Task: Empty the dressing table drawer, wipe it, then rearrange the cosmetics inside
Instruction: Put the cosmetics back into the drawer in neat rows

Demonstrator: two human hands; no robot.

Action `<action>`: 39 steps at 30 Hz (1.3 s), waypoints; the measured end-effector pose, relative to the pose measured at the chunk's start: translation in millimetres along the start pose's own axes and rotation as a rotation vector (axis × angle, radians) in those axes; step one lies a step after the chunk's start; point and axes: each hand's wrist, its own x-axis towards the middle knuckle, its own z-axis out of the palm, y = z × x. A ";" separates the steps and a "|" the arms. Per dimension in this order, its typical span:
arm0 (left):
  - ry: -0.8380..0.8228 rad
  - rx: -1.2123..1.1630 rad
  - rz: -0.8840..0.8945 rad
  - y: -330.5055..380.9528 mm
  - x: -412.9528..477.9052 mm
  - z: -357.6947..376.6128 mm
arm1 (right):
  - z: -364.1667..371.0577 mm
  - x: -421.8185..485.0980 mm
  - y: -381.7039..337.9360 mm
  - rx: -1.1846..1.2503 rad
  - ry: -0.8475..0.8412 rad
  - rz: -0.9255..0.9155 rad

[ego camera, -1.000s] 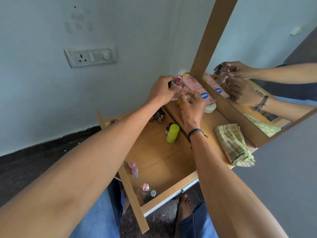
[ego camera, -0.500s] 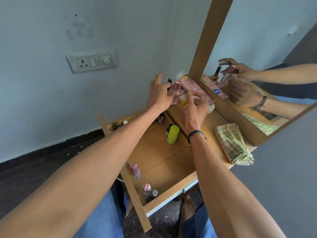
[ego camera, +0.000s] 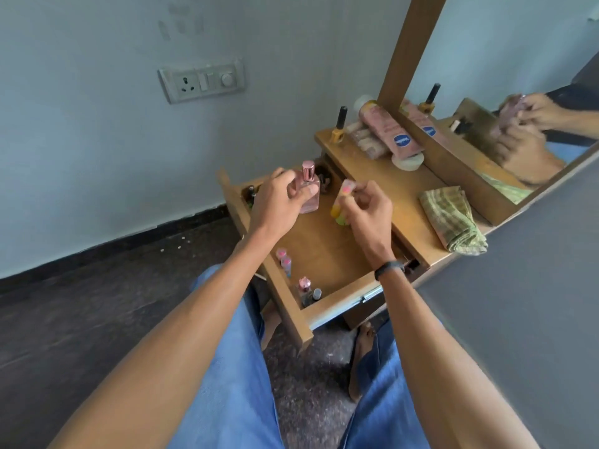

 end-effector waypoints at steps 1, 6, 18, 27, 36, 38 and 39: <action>-0.006 0.009 0.009 -0.2 -9.5 -3.5 | -0.9 -14.2 5.5 -0.055 -0.044 0.017; -0.098 0.060 0.033 -2.0 -39.9 -10.2 | -11.0 -54.8 18.1 -0.187 -0.156 0.079; -0.189 0.053 0.012 -12.1 -74.0 -3.5 | -17.9 -80.7 31.3 -0.760 -0.383 -0.103; -0.260 0.231 0.053 -3.2 -81.0 -1.6 | -40.9 -72.3 35.0 -0.688 -0.345 -0.106; -0.511 0.401 0.119 4.9 -84.1 4.0 | -50.6 -71.4 40.7 -0.630 -0.274 -0.118; -0.551 0.366 0.110 4.3 -83.1 2.6 | -50.2 -71.2 41.9 -0.623 -0.271 -0.107; -0.571 0.349 0.102 4.0 -82.7 2.0 | -50.0 -71.0 42.5 -0.620 -0.267 -0.101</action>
